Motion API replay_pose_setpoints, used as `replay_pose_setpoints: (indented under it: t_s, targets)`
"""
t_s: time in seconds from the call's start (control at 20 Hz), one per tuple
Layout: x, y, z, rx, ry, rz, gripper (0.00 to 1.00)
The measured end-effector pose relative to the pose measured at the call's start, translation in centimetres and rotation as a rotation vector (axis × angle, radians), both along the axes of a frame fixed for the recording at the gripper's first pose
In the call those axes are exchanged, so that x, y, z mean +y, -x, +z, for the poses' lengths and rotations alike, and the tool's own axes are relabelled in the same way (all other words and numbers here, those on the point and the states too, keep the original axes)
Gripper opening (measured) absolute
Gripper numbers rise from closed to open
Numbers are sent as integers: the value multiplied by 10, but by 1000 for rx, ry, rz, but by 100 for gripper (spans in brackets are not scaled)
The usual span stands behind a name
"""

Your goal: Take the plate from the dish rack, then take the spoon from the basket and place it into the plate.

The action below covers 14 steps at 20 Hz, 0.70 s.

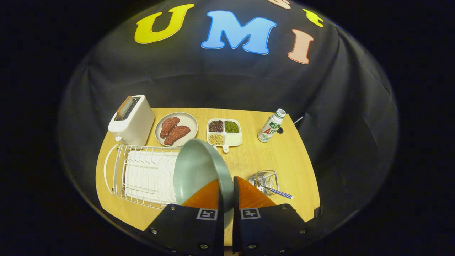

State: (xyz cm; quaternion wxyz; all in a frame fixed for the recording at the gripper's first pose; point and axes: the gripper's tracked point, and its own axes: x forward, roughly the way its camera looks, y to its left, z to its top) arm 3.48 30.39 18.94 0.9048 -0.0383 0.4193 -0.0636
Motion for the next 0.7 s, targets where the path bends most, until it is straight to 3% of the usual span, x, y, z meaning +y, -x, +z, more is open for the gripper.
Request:
replay_pose_setpoints:
  t_s: [0.3, 0.7]
  targets:
    - [-35, 40, -8, 12, -167, 49, 9]
    - [-88, 82, -45, 43, -289, 102, 9]
